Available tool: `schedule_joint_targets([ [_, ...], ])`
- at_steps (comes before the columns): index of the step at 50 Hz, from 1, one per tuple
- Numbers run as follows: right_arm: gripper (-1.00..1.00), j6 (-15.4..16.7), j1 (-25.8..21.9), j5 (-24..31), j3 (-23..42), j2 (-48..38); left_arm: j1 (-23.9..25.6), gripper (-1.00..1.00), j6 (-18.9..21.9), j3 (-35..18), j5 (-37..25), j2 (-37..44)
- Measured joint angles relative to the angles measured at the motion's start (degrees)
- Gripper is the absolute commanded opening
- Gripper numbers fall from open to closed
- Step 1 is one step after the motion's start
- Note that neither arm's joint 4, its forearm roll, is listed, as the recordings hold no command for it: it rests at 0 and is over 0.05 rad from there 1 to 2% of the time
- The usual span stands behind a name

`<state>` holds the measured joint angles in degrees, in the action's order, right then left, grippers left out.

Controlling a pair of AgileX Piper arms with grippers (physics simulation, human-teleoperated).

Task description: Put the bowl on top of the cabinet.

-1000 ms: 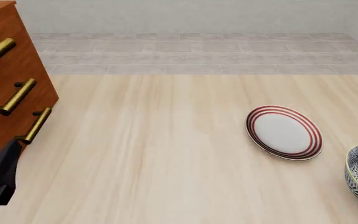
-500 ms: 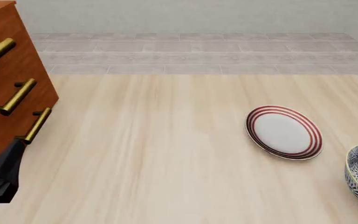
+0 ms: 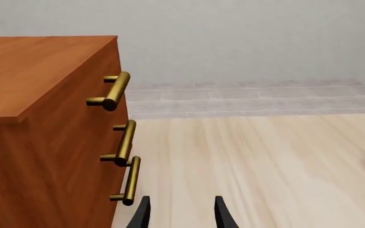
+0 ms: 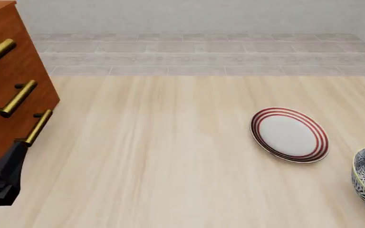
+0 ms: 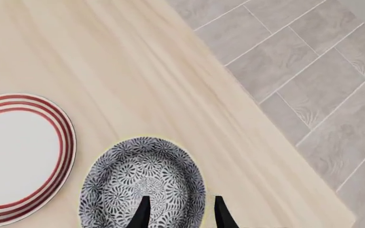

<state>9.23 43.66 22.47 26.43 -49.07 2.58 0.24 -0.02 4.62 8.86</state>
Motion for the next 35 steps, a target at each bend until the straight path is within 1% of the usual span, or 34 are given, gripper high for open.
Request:
schedule_joint_targets([
  [35, 1.00, 2.2, 4.7, -10.1, -5.0, -8.7, 0.2, 1.00, -0.1, 0.0, 0.7, 1.2],
])
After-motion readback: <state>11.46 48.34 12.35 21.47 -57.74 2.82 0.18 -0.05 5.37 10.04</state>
